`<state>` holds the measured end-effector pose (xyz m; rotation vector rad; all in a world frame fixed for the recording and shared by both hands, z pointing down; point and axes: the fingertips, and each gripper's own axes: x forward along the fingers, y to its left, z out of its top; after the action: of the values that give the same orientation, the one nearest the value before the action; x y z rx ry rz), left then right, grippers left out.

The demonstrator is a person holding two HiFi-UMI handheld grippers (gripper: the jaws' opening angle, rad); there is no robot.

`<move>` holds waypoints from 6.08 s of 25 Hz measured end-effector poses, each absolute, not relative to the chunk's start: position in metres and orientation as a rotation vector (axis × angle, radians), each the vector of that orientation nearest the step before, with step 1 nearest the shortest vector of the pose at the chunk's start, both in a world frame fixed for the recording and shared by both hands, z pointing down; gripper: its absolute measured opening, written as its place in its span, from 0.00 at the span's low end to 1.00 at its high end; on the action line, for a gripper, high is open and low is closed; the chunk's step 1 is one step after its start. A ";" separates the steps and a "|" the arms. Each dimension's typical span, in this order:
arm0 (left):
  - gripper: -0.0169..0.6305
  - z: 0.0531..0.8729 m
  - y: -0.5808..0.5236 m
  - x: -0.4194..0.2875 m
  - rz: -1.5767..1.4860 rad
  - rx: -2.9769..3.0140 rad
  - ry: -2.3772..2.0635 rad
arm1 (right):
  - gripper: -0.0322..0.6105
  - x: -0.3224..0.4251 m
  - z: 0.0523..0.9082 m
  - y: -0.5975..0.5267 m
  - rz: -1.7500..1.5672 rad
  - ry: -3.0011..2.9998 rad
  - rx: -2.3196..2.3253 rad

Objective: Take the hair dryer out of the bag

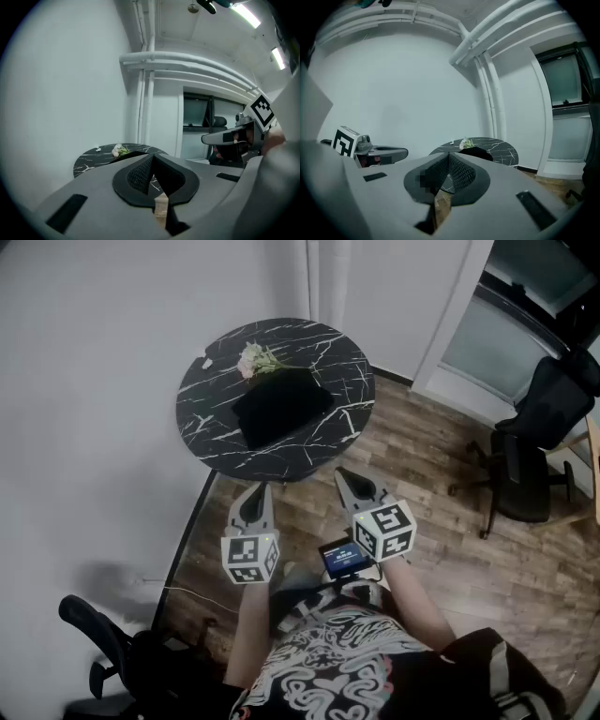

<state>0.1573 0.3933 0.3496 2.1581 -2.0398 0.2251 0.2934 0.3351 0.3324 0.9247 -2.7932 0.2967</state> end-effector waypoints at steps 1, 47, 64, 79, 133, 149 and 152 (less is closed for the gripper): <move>0.05 0.350 0.396 0.157 0.236 2.148 -2.046 | 0.08 0.294 0.333 0.338 0.296 -2.794 0.914; 0.05 0.387 0.239 -0.007 0.388 2.013 -2.089 | 0.08 0.146 0.373 0.174 0.376 -2.714 0.802; 0.05 0.431 0.135 -0.102 0.556 2.136 -1.921 | 0.08 0.032 0.414 0.090 0.419 -2.603 0.825; 0.05 0.457 0.118 -0.088 0.513 2.189 -1.792 | 0.08 0.018 0.433 0.096 0.420 -2.526 0.749; 0.05 0.563 0.138 -0.079 0.516 1.965 -1.630 | 0.23 -0.037 0.570 0.143 -0.089 -2.194 -0.115; 0.05 0.561 0.136 -0.077 0.547 1.971 -1.631 | 0.09 -0.031 0.554 0.129 -0.034 -2.234 -0.027; 0.05 0.561 0.136 -0.077 0.560 1.974 -1.627 | 0.09 -0.029 0.547 0.127 -0.024 -2.255 0.010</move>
<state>-0.0768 0.1363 0.5615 1.9740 -1.6270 0.5599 -0.0291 0.1272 0.5468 0.0098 -2.2552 -0.0236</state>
